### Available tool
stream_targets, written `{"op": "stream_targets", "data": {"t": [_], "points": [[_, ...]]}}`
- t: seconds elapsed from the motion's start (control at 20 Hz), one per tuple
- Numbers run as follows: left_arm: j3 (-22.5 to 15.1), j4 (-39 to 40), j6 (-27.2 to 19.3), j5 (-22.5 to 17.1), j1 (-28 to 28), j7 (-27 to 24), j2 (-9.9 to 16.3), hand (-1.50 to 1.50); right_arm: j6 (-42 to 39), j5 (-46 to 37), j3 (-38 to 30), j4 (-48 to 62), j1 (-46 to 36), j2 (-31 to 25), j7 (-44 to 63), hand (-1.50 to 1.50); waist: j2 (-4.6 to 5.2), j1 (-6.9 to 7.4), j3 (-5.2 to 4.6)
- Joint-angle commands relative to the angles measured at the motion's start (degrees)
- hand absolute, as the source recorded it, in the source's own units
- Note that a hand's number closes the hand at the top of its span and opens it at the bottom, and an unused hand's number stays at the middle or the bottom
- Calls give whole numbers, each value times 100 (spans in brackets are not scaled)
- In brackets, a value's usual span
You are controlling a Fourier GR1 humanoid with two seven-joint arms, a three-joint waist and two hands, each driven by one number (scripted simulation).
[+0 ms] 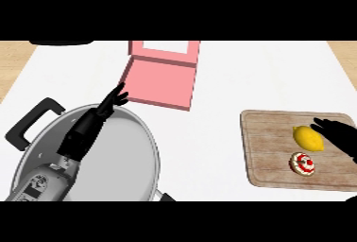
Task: Pick the lemon from the cutting board and place it in the cardboard box
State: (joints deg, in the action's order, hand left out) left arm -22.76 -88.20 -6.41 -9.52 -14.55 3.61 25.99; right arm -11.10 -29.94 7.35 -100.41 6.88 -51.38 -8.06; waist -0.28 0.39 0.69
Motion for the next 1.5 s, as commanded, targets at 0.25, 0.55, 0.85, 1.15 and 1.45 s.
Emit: {"op": "stream_targets", "data": {"t": [0.25, 0.55, 0.85, 1.15, 1.45], "points": [[354, 36, 368, -190, 187, -141, -210, 0, -352, -493, 32, 1061, -891, 599, -86, -150, 34, -5, -69], [10, -195, -45, 209, 422, -79, -632, 0, 44, -1041, 152, 1012, -659, 965, -306, -150, 25, -28, -67], [270, 201, 106, 151, 63, -84, -610, 0, -83, -1143, -96, 1502, -751, 915, -758, -150, 31, -60, -68], [211, -111, 121, 231, 363, -150, -499, 0, 23, -1631, 25, 2201, -963, 1173, -869, -150, 30, -18, -67], [387, 159, 238, 161, 199, -186, -637, 0, 66, -2014, 130, 2098, -913, 1436, -711, -150, 31, -49, -68]]}}
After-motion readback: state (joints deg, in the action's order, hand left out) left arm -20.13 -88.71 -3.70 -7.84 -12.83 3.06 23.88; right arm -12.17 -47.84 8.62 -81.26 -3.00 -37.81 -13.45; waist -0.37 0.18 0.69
